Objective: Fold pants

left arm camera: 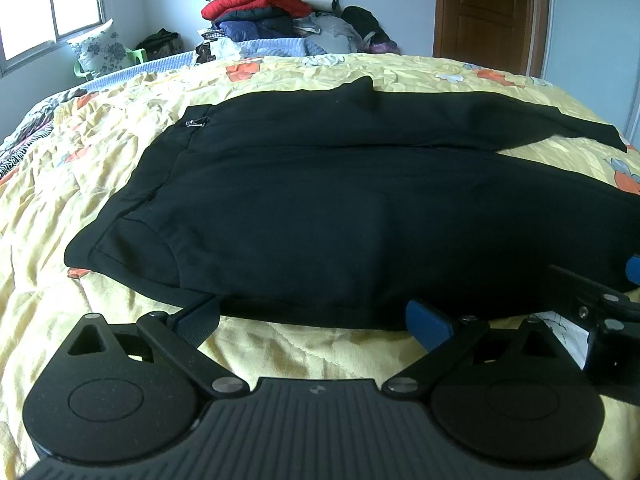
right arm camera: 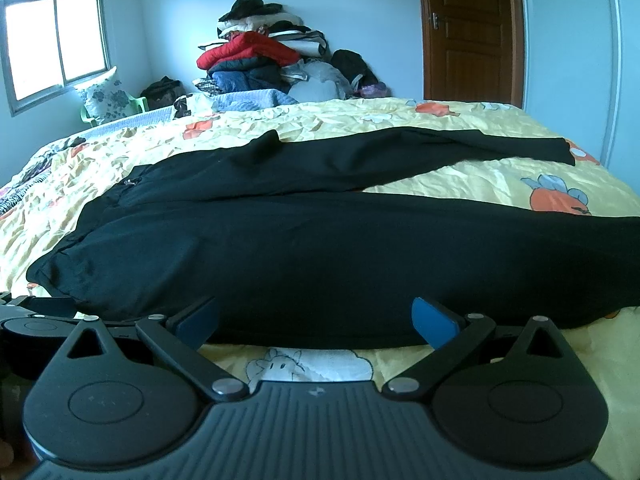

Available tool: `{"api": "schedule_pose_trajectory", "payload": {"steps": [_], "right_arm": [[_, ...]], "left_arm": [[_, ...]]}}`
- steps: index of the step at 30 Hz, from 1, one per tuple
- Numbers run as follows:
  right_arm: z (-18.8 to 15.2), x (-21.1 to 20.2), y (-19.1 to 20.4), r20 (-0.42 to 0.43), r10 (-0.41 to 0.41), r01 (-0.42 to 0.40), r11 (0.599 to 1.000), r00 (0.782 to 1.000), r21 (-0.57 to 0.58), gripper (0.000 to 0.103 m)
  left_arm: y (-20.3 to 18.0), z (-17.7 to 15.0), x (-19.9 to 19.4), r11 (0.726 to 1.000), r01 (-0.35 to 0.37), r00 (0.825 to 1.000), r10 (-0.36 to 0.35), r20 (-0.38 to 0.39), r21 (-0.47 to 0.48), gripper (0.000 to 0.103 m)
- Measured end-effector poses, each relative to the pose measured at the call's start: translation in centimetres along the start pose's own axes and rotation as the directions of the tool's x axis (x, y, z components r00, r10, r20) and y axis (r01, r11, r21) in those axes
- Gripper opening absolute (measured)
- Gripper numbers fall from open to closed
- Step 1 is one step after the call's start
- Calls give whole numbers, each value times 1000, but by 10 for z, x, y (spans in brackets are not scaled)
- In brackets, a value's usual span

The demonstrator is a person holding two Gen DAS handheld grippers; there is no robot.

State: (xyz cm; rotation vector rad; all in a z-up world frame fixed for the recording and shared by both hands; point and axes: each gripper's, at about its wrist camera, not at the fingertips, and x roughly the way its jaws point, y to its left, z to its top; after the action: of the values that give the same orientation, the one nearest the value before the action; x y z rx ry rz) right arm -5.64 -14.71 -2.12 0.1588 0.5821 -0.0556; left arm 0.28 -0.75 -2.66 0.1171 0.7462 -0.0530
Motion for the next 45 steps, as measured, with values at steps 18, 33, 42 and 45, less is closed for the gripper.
{"api": "schedule_pose_trajectory", "payload": {"steps": [18,33,42,45], "right_arm": [[3,2,1,-7,39,-40,999,999,-24,103],[121,76,19,2,350,-312,839,937,-447,103],[196,209,6,-231,465,-519,788,855,-331,102],[216,257,7,-276,483,-550,788,831,-278,102]], "left_arm": [[1,0,-1,1000,4,1000,-4,1,-3,101],[62,40,1,994,-12,997,20,69,-113,98],[94,72,21,981,-45,997,55,48,-187,100],[98,79,31,980,-50,998,57,28,-193,100]]}}
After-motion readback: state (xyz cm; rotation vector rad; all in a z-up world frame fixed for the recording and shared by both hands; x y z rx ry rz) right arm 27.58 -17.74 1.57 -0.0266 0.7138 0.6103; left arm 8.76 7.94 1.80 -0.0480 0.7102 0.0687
